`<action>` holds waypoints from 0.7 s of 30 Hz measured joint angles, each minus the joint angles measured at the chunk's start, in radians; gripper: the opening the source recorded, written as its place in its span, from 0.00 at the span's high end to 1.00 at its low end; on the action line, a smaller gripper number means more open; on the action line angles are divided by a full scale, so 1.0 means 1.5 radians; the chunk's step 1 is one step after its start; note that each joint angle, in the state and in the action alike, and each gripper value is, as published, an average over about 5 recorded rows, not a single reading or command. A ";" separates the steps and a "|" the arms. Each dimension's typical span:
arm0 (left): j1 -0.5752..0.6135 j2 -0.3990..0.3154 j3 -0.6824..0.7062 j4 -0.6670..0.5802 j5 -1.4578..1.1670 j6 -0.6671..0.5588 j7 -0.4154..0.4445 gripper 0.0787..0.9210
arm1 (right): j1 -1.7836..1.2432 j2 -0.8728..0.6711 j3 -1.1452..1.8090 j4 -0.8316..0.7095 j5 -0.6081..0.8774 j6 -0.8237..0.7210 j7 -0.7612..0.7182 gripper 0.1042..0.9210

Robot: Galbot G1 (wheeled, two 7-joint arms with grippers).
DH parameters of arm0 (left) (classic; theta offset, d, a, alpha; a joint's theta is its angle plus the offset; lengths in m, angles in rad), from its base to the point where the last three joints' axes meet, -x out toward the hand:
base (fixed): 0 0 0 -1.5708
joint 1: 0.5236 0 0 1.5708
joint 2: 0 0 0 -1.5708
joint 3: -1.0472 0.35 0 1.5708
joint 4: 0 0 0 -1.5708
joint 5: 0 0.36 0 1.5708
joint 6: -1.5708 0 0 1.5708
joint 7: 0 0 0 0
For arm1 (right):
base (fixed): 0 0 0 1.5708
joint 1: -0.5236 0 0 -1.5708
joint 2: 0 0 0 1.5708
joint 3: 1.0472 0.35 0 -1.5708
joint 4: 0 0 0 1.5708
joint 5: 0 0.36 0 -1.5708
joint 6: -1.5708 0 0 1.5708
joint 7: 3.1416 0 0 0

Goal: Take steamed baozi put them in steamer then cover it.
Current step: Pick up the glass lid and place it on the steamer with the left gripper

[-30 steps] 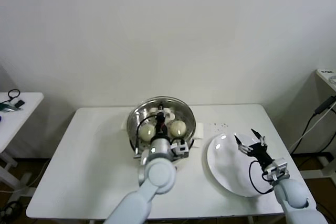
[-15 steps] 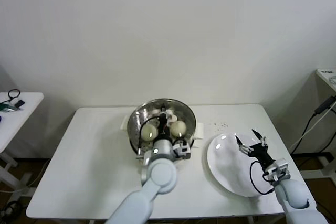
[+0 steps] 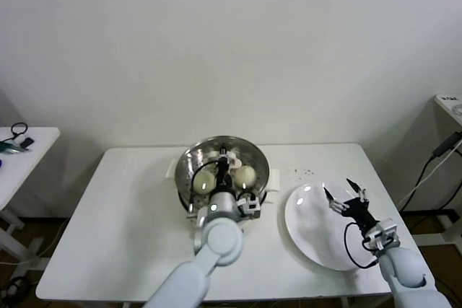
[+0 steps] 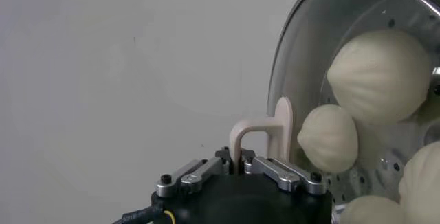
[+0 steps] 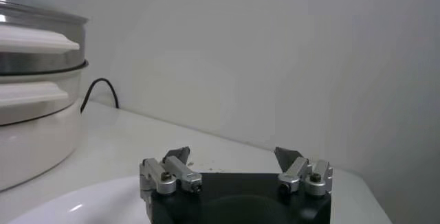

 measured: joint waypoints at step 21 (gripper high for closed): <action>-0.004 0.007 0.011 -0.005 0.003 0.000 0.003 0.68 | -0.001 0.000 0.006 -0.001 -0.001 0.001 -0.008 0.12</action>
